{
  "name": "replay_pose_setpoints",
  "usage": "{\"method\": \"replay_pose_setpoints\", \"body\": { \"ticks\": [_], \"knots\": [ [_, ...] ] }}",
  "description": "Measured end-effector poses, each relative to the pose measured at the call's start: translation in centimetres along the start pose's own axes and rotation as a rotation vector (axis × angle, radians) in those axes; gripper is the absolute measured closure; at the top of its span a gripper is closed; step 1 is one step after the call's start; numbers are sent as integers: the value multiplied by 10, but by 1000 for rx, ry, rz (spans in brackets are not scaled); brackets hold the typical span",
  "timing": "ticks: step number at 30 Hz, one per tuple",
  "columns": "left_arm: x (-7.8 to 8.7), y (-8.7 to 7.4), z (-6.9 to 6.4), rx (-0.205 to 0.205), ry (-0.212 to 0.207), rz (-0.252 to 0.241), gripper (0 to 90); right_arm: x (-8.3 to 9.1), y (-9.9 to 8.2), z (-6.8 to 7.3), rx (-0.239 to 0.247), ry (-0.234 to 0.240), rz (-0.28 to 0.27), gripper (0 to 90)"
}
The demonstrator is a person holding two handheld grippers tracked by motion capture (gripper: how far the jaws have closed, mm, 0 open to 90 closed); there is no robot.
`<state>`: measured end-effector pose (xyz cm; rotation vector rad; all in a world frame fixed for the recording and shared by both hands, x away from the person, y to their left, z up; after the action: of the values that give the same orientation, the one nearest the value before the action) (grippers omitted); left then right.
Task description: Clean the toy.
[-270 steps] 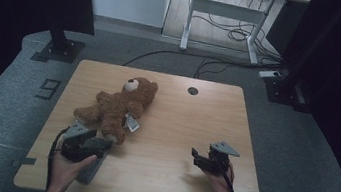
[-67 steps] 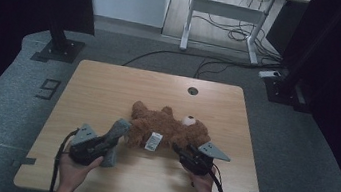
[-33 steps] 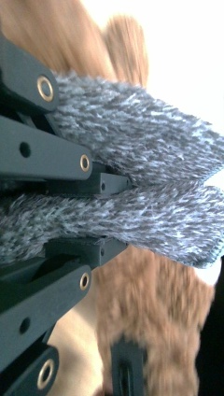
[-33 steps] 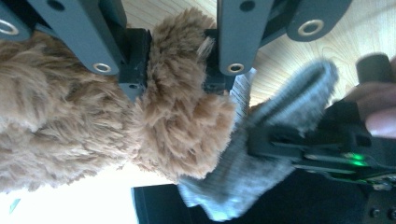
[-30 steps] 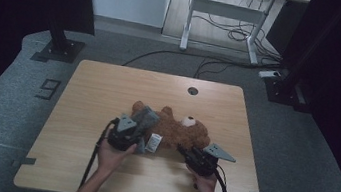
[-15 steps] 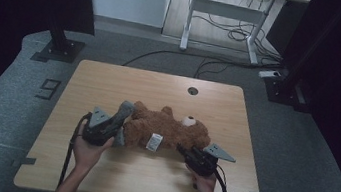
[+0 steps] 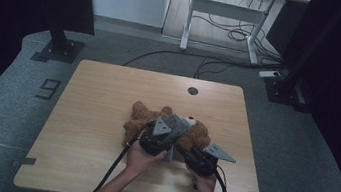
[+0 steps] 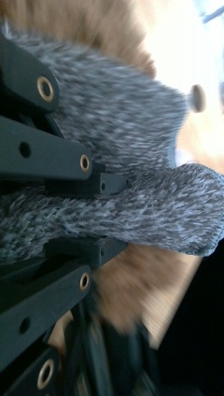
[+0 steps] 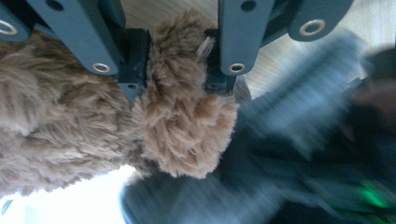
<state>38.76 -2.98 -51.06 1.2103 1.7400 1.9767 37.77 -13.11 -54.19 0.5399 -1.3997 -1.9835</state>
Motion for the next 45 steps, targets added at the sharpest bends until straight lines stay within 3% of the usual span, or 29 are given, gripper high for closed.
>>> {"method": "replay_pose_setpoints", "body": {
  "ticks": [2, 3, 6, 8, 11, 13, 14, 17, 19, 25, 28, 32, 35, 39, 40, 43, 44, 45],
  "knots": [
    [-5, -13, 7, 16, 14, 5, 747, 1, 0, 0, 0, -6, 6, 704],
    [-1, -19, 14, 61, 2, -9, 751, 0, -1, -1, -2, -4, 10, 704],
    [5, -20, 18, 59, 13, -17, 753, 0, 0, -1, -5, 0, 9, 705],
    [19, -21, 26, 38, 42, -24, 753, 1, 1, -1, -6, 0, 9, 706],
    [28, -22, 34, 37, 67, -38, 753, 1, 0, -2, -7, 0, 6, 706],
    [43, -22, 50, 42, 103, -52, 753, 1, 0, -2, -8, 2, 4, 706],
    [43, -22, 50, 42, 103, -52, 753, 1, 0, -2, -8, 2, 4, 706],
    [57, -26, 73, 65, 148, -49, 753, 1, -1, -2, -10, 4, 4, 706],
    [66, -35, 96, 97, 193, -31, 753, 1, -1, -2, -7, 6, 5, 706],
    [78, -55, 122, 165, 231, -16, 752, 0, -2, -2, -6, 9, 6, 706],
    [82, -66, 133, 173, 266, 12, 752, 0, -3, -2, -9, 9, 9, 705],
    [84, -62, 135, 174, 268, 7, 751, 0, -3, -3, -14, 10, 5, 705],
    [89, -48, 129, 157, 259, -26, 750, 0, -3, -3, -12, 10, 6, 704],
    [91, -23, 110, 110, 226, -75, 750, 0, -3, -3, -16, 11, 3, 701],
    [86, -11, 99, 77, 204, -80, 750, 0, -3, -3, -15, 11, 2, 701],
    [72, 3, 81, 34, 169, -74, 749, 0, -3, -2, -14, 11, 5, 700],
    [72, 3, 81, 34, 169, -74, 748, 0, -3, -2, -14, 11, 5, 700],
    [62, 9, 72, 11, 153, -70, 748, 0, -3, -2, -13, 11, 4, 700]
  ]
}}
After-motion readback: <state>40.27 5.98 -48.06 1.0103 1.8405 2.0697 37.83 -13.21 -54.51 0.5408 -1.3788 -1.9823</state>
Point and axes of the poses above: each handheld gripper's, and its own axes: x roughly backward along the jaws, y roughly out of its top, z roughly to its left, the point moved 8 cm from there along -x, roughly forward along the jaws, and after that the axes turned 10 degrees about -z, right-handed, at the moved point
